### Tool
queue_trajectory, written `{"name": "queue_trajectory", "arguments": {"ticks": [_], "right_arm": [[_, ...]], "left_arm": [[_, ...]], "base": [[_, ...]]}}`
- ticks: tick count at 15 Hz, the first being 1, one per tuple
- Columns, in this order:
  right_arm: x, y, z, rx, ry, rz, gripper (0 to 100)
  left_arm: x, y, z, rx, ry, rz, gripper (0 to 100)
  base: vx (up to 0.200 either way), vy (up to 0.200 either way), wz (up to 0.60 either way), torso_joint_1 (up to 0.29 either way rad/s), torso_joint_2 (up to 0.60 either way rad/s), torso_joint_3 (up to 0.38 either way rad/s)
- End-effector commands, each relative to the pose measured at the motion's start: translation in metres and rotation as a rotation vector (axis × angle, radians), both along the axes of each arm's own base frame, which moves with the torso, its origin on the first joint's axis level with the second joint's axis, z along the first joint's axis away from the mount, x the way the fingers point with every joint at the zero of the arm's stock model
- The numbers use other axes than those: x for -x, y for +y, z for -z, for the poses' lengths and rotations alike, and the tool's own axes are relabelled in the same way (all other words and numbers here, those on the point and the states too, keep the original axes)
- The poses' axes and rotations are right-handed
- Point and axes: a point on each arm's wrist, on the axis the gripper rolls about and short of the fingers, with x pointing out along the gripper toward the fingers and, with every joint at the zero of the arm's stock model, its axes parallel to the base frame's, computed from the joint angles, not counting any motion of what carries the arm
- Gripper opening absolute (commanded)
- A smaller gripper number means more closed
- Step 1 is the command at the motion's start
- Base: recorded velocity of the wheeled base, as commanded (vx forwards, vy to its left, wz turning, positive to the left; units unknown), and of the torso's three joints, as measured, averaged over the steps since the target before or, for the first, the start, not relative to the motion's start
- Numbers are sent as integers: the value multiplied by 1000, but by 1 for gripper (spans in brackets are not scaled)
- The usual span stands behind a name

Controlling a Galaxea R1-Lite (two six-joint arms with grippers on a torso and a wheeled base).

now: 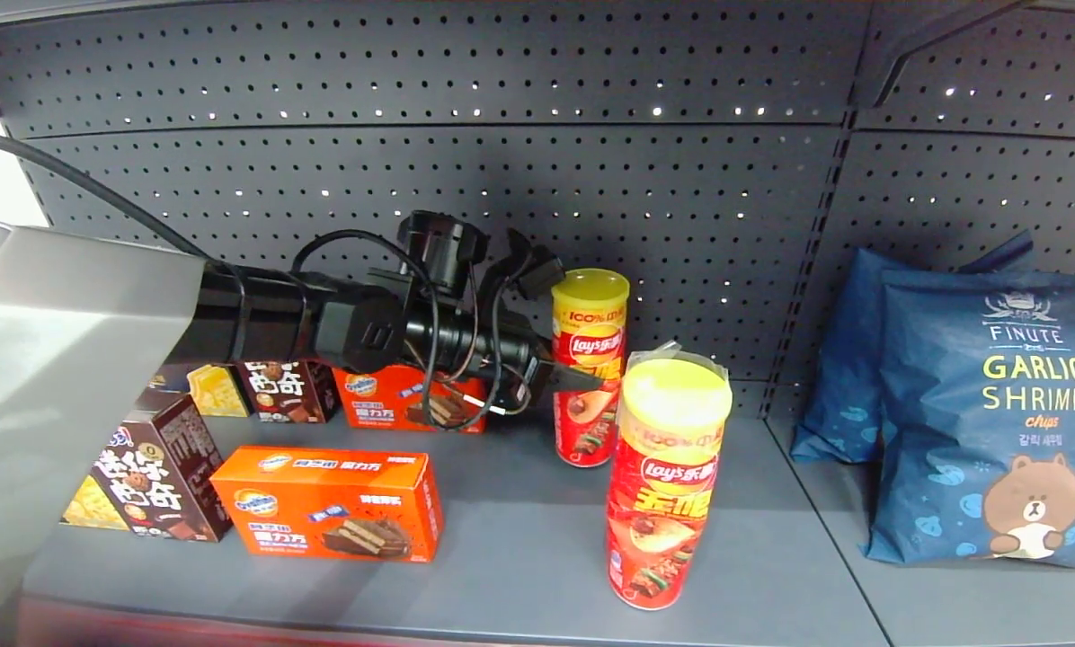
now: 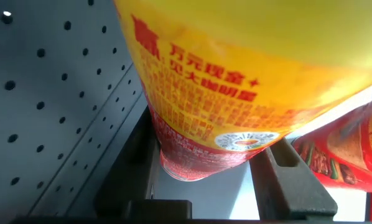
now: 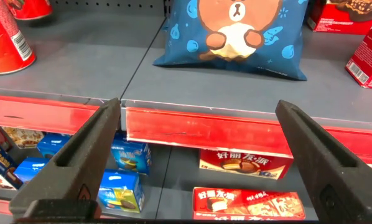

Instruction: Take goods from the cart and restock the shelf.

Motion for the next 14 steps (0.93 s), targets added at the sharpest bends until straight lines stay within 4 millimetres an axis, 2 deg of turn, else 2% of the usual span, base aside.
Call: {"name": "queue_trajectory", "arguments": {"ticks": [1, 7, 14], "right_arm": [[0, 0, 0, 1, 1, 0, 100], [0, 0, 0, 1, 1, 0, 100], [0, 0, 0, 1, 1, 0, 100]], "left_arm": [[-2, -2, 5, -4, 10, 2, 0], [-8, -3, 18, 4, 39, 28, 0], [-19, -6, 22, 13, 32, 29, 0]], "base": [[0, 0, 0, 0, 0, 0], [0, 0, 0, 0, 0, 0], [0, 0, 0, 0, 0, 0]]}}
